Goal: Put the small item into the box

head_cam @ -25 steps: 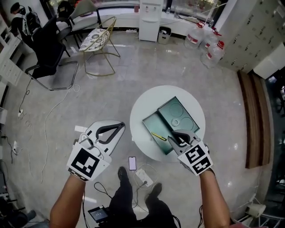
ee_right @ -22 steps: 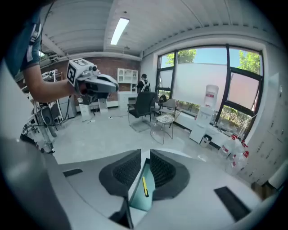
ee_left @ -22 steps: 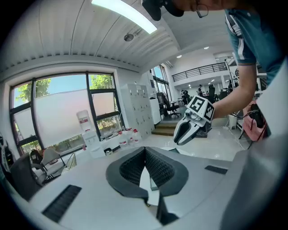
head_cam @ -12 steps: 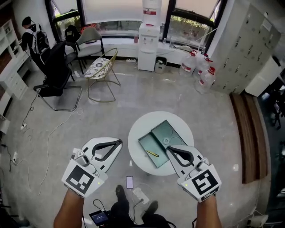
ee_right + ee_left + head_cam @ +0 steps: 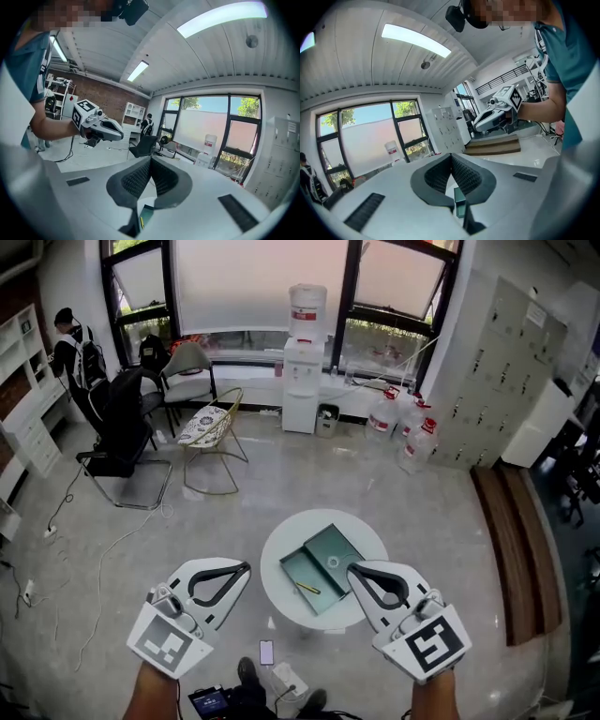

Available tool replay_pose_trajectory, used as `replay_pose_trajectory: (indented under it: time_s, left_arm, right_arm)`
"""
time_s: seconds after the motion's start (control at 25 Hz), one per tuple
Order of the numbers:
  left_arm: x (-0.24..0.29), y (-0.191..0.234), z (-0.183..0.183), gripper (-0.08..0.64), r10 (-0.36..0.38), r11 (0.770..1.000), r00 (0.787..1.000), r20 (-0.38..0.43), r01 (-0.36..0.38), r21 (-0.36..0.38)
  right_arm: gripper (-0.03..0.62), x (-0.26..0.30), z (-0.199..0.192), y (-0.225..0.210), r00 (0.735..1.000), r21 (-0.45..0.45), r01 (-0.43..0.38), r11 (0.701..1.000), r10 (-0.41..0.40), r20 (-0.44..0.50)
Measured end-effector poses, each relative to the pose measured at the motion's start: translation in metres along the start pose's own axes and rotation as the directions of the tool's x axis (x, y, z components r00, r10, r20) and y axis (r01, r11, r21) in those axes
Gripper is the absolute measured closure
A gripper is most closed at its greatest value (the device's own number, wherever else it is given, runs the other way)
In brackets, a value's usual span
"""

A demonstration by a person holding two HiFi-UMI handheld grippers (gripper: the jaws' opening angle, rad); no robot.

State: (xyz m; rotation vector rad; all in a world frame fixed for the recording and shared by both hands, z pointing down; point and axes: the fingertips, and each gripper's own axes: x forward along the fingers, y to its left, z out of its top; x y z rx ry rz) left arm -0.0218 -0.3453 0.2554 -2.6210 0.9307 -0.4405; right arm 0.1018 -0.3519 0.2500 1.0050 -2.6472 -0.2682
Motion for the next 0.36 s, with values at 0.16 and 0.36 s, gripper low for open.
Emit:
replay_pose_trajectory:
  time_s: [0.16,0.36]
  left_arm:
    - [-0.008,-0.020,0.019,0.543,-0.001,1.000,1.000,0.018,0.001,0.013]
    - [-0.008,-0.035,0.042,0.543,-0.002,1.000,1.000,0.025,0.001,0.007]
  right_arm:
    - [0.555,-0.027,0.009,0.006,1.000,-0.013,0.012,1.000,-0.012,-0.003]
    - [0.555,-0.054,0.016,0.004,1.000,-0.011,0.013,1.000,-0.013,-0.018]
